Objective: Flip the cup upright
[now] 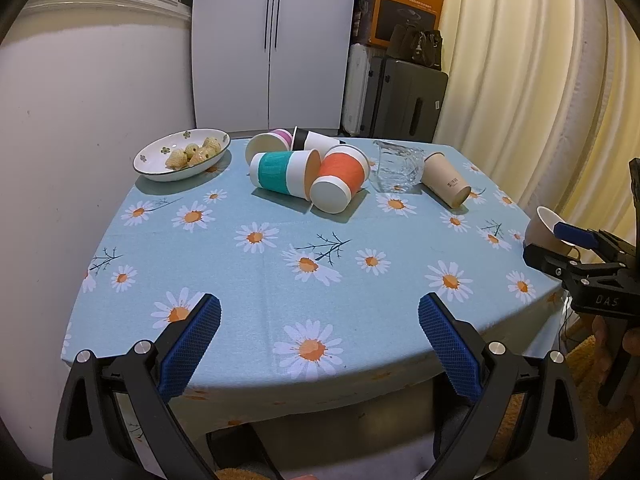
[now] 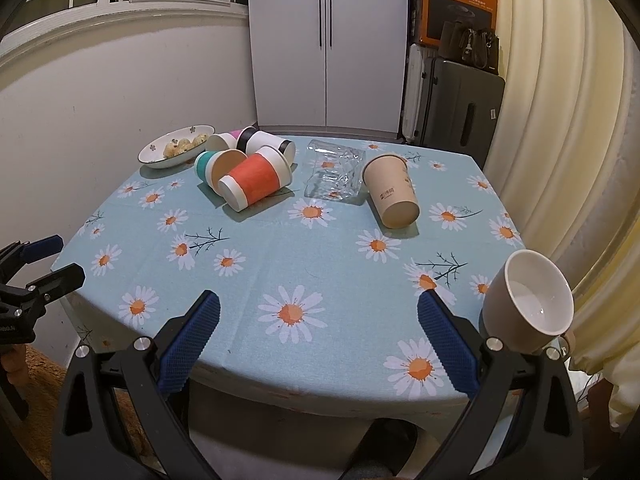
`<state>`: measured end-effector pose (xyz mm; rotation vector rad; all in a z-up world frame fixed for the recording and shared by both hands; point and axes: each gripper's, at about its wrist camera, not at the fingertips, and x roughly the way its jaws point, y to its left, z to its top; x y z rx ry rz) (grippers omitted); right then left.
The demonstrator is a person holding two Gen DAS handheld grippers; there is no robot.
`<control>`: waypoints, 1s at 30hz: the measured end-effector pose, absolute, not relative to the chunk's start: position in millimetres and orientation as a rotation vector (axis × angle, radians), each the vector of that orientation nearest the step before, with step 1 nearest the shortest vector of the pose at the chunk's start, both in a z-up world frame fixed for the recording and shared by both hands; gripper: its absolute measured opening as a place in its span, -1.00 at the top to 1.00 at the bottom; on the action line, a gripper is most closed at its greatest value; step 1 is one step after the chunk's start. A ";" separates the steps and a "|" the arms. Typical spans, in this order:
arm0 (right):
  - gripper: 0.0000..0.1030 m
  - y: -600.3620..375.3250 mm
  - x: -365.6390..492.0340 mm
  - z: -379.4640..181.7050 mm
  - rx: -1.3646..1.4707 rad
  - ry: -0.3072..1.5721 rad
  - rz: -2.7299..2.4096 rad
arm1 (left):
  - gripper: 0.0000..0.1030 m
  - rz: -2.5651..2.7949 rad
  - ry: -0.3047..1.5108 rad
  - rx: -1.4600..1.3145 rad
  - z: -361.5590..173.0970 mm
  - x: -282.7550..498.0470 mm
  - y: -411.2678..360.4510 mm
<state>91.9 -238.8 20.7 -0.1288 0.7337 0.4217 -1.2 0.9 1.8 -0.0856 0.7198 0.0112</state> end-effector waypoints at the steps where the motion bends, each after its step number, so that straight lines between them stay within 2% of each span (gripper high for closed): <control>1: -0.90 -238.3 92.1 20.6 -0.129 0.735 0.423 | -0.88 0.012 0.719 -0.086 1.8 -1.2 1.1; 30: -0.90 -240.0 92.7 19.2 -0.131 0.741 0.424 | -0.88 0.001 0.721 -0.081 3.2 -1.4 -2.4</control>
